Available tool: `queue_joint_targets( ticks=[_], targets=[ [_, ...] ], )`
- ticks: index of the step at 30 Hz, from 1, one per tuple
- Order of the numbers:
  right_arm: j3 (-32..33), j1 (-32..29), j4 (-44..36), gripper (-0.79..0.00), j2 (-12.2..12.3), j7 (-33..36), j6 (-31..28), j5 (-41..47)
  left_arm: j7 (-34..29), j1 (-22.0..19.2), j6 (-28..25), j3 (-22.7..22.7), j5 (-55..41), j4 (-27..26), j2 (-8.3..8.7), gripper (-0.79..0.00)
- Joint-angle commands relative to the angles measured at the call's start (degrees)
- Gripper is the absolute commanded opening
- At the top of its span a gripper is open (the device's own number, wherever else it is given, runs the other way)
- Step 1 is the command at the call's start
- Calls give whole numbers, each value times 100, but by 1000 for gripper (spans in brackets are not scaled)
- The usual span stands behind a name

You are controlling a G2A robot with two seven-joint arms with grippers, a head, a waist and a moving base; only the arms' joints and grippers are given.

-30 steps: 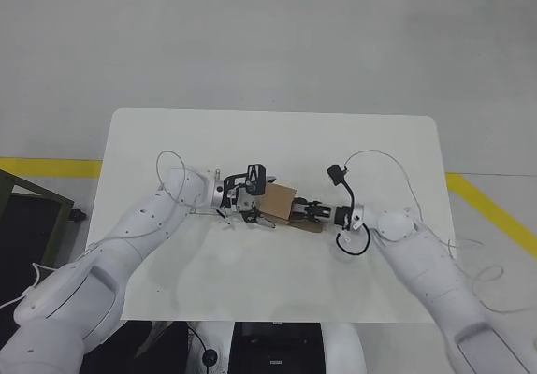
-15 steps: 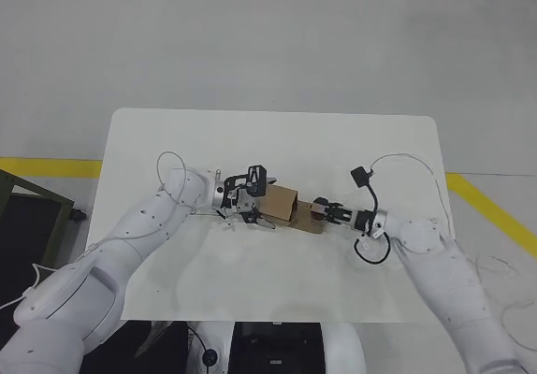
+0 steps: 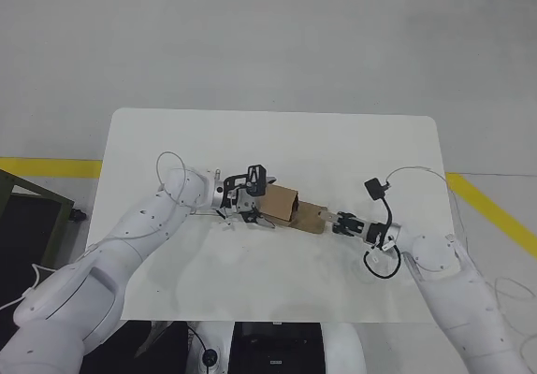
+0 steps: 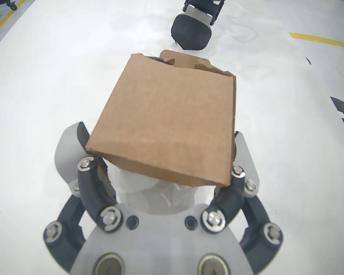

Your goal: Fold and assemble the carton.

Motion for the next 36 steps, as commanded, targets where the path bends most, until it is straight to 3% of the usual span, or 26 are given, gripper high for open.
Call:
queue_joint_targets(
  ticks=[1, 5, 8, 24, 31, 33, 36],
  targets=[
    [-12, 6, 8, -182, 2, -17, 8, -15, 8, 3, -2, -6, -4, 7, 2, 0],
    [-88, 76, 112, -357, -8, -15, -1, 24, 13, 10, 3, -19, -5, 18, 6, 0],
    [-156, 146, 200, -422, -18, 10, -35, 72, 9, 13, -2, -26, -4, 15, 8, 0],
    [-303, 247, 247, -437, -11, -86, 243, -133, 32, 39, 11, -75, 17, -14, 31, 0],
    [-341, 247, 237, -523, -5, -81, 298, -124, 60, 55, 10, -104, 24, -30, 48, 0],
    [-387, 284, 284, -579, -13, -59, 322, -108, 62, 58, 9, -108, 28, -35, 51, 0],
    [-453, 351, 369, -566, -28, -52, 342, -65, 64, 62, 6, -116, 34, -37, 56, 0]
  ],
)
